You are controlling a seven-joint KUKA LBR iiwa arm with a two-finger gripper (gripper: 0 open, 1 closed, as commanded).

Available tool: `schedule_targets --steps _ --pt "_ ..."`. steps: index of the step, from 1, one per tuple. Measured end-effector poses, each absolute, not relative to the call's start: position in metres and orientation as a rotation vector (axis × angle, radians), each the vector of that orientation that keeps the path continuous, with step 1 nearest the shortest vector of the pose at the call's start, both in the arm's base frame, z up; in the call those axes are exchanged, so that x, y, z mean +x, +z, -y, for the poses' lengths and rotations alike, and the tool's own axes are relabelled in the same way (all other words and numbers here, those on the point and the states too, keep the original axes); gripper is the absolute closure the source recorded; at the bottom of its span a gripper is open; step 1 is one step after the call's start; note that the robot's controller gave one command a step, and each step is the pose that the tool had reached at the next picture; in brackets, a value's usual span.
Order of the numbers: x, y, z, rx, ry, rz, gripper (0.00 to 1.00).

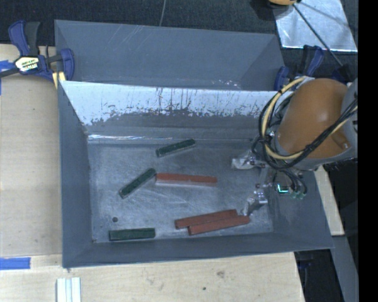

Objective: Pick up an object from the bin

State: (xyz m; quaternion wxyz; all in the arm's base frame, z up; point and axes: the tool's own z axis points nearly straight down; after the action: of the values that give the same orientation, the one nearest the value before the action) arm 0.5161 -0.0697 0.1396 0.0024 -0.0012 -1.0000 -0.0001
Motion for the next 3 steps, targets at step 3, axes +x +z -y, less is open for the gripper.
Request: schedule_targets --steps 3 --pt "0.51 0.12 0.073 0.044 -0.004 3.128 0.0"
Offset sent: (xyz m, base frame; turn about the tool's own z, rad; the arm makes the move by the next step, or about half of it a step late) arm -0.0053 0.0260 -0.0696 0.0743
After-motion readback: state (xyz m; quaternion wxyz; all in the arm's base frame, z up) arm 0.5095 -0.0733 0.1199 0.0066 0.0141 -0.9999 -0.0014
